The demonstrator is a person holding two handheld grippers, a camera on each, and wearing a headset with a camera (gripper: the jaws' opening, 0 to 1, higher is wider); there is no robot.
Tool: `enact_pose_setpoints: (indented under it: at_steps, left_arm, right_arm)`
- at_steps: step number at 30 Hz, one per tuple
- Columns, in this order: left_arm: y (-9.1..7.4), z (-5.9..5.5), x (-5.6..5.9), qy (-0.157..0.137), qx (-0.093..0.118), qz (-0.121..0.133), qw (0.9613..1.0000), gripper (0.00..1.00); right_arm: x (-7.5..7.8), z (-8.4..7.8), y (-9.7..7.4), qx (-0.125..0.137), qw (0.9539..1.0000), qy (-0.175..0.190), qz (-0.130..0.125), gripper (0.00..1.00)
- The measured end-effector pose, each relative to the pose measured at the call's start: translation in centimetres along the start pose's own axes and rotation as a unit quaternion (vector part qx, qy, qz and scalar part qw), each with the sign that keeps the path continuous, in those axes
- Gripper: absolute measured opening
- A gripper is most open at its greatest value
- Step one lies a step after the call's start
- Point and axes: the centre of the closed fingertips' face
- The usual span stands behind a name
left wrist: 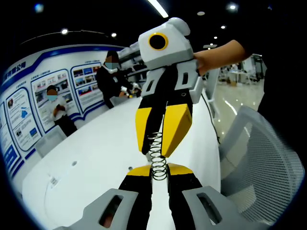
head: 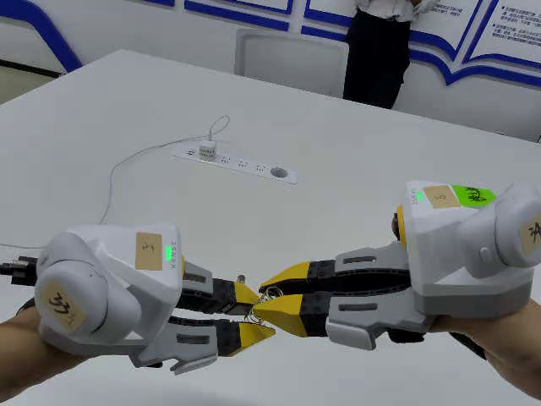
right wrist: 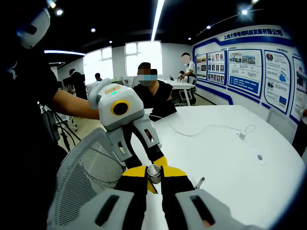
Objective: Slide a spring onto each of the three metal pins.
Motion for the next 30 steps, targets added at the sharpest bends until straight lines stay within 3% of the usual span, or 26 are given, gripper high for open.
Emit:
enact_pose_setpoints:
  at_steps: [6, 8, 16, 19, 22, 30]
  left_arm:
    - [-0.5, 0.3, -0.9, -0.016, 0.01, 0.007, 0.9998, 0.11]
    - [-0.6, 0.0, -1.6, -0.003, 0.002, 0.024, 0.9997, 0.13]
    - [-1.2, -1.2, -2.9, -0.023, -0.011, 0.055, 0.9982, 0.33]
    - [-1.5, -2.0, -3.4, -0.035, -0.026, 0.07, 0.9966, 0.4]
    - [-1.8, -2.5, -4.2, -0.052, -0.027, 0.094, 0.9938, 0.46]
    - [-2.5, -3.3, -5.4, -0.079, -0.027, 0.12, 0.9893, 0.65]
  right_arm:
    - [0.6, 0.5, -0.1, 0.007, 0.9999, 0.004, -0.01, 0.1]
    - [1.0, 0.6, -0.2, 0.008, 0.9998, 0.002, -0.017, 0.1]
    - [2.5, 0.4, -0.8, 0.003, 0.9991, 0.009, -0.042, 0.1]
    - [3.2, -0.1, -1.0, -0.001, 0.9985, 0.018, -0.052, 0.1]
    - [3.8, -0.7, -1.2, -0.007, 0.9978, 0.022, -0.062, 0.11]
    - [6.2, -1.8, -2.1, -0.017, 0.9942, 0.032, -0.101, 0.11]
Point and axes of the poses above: the centre of the closed fingertips' face, and the gripper's own axes: y roughly forward along the fingers, x roughly to its right, z roughly out of its top, and after that the axes turned 6 degrees about z, right-handed
